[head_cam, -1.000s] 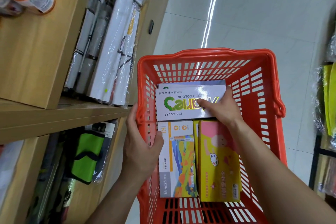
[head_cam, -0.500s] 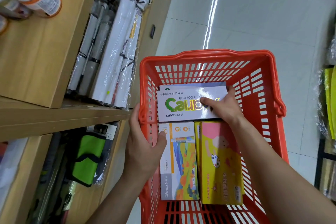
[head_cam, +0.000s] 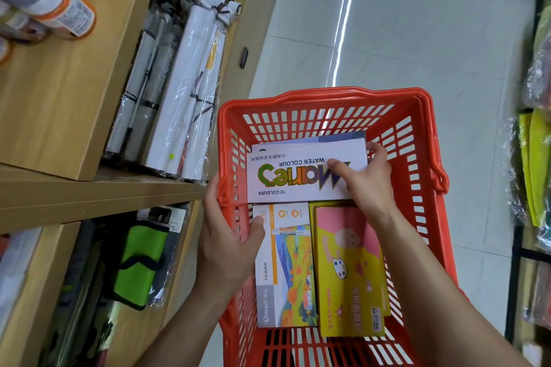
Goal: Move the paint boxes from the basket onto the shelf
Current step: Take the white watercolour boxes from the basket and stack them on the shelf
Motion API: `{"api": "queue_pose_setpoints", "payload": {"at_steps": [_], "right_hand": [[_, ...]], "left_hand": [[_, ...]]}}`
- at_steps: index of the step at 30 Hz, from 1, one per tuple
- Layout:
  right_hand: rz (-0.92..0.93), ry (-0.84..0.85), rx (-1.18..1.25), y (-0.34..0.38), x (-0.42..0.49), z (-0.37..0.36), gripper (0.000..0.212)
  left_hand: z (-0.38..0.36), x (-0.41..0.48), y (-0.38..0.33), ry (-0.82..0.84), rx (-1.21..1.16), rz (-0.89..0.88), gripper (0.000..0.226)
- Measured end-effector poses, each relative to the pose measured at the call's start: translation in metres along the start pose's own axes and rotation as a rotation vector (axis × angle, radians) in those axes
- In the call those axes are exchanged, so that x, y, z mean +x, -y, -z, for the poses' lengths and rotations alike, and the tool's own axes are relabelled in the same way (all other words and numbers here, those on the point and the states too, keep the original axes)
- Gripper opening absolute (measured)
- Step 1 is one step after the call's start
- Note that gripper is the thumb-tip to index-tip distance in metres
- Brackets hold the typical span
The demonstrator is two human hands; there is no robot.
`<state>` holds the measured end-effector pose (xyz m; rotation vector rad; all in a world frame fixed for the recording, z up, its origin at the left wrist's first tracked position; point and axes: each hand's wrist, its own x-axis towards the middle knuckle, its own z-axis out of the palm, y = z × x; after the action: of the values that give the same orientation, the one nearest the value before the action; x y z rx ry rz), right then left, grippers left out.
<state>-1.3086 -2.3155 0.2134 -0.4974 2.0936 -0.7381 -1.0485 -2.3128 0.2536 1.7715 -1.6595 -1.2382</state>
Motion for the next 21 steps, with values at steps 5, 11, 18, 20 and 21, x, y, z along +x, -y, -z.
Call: {"api": "queue_pose_setpoints", "payload": {"at_steps": [5, 11, 18, 20, 21], "right_hand": [[0.008, -0.026, -0.077, -0.004, 0.005, -0.002, 0.09], [-0.05, 0.016, -0.096, 0.002, 0.006, 0.0, 0.08], [-0.046, 0.05, -0.094, 0.012, -0.001, 0.004, 0.078], [-0.036, 0.065, -0.08, 0.012, -0.003, 0.006, 0.081], [-0.045, 0.08, -0.063, 0.012, -0.003, 0.007, 0.086]], "left_hand": [[-0.001, 0.001, 0.005, -0.009, 0.004, 0.001, 0.085], [-0.001, 0.001, 0.007, -0.028, 0.013, -0.008, 0.097], [-0.001, 0.0, 0.003, -0.021, 0.03, 0.019, 0.089], [-0.001, -0.001, 0.003, -0.011, 0.025, 0.014, 0.089], [-0.001, -0.001, 0.003, -0.011, 0.024, 0.01, 0.089]]}}
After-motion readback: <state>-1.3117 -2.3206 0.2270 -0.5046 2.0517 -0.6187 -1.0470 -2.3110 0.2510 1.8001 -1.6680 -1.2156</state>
